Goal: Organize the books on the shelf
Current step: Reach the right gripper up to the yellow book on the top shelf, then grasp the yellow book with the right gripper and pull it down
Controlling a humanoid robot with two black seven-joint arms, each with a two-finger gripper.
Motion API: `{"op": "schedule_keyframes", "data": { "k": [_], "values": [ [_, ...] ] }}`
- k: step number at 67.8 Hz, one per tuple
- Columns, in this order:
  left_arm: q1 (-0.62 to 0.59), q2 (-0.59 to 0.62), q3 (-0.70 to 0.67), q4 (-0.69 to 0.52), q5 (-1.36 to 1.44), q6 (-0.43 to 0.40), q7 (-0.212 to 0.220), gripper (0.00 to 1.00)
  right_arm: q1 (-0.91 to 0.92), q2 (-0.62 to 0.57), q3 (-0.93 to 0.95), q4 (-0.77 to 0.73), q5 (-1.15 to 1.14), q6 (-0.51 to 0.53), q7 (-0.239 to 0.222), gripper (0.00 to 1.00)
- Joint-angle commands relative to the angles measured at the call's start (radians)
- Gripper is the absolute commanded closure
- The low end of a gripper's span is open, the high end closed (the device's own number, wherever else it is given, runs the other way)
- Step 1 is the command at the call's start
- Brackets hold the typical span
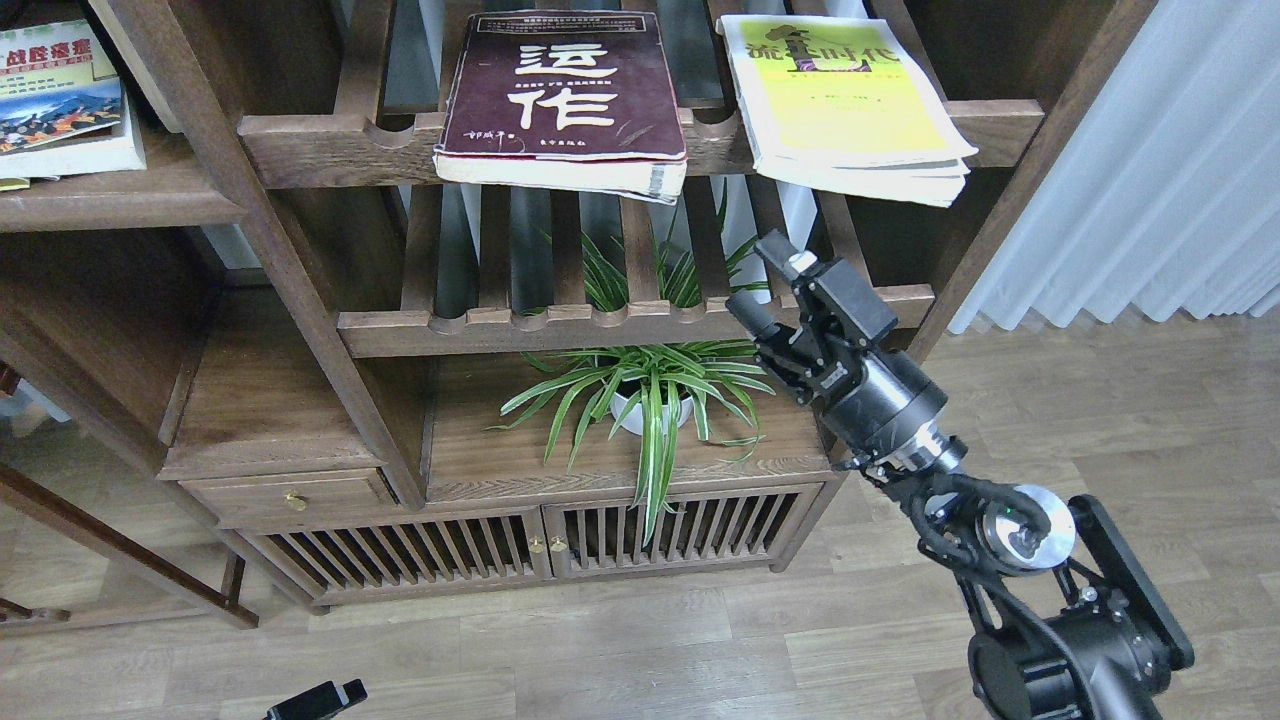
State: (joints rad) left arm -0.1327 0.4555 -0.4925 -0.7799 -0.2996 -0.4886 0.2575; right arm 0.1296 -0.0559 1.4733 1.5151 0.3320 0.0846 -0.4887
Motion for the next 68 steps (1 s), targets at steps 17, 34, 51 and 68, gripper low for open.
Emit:
{"op": "schedule_keyframes", "data": {
  "k": [17, 34, 51, 68],
  "values": [
    [0.001, 0.0, -0.004, -0.001, -0.001, 0.0, -0.004, 0.0, 0.143, -0.053, 0.075, -0.056, -0.001, -0.131, 0.0, 0.05],
    [0.004, 0.0, -0.006, 0.001, -0.001, 0.0, -0.006, 0.0, 0.196, -0.073, 0.13, -0.136, -0.005, -0.131, 0.0, 0.22],
    [0.007, 0.0, -0.008, 0.001, -0.001, 0.0, -0.006, 0.0, 0.212, -0.116, 0.153, -0.162, -0.002, -0.12, 0.0, 0.55],
    [0.008, 0.0, -0.008, 0.002, -0.001, 0.0, -0.006, 0.0, 0.206, -0.121, 0.176, -0.161, 0.007, -0.022, 0.0, 0.97]
  ]
}}
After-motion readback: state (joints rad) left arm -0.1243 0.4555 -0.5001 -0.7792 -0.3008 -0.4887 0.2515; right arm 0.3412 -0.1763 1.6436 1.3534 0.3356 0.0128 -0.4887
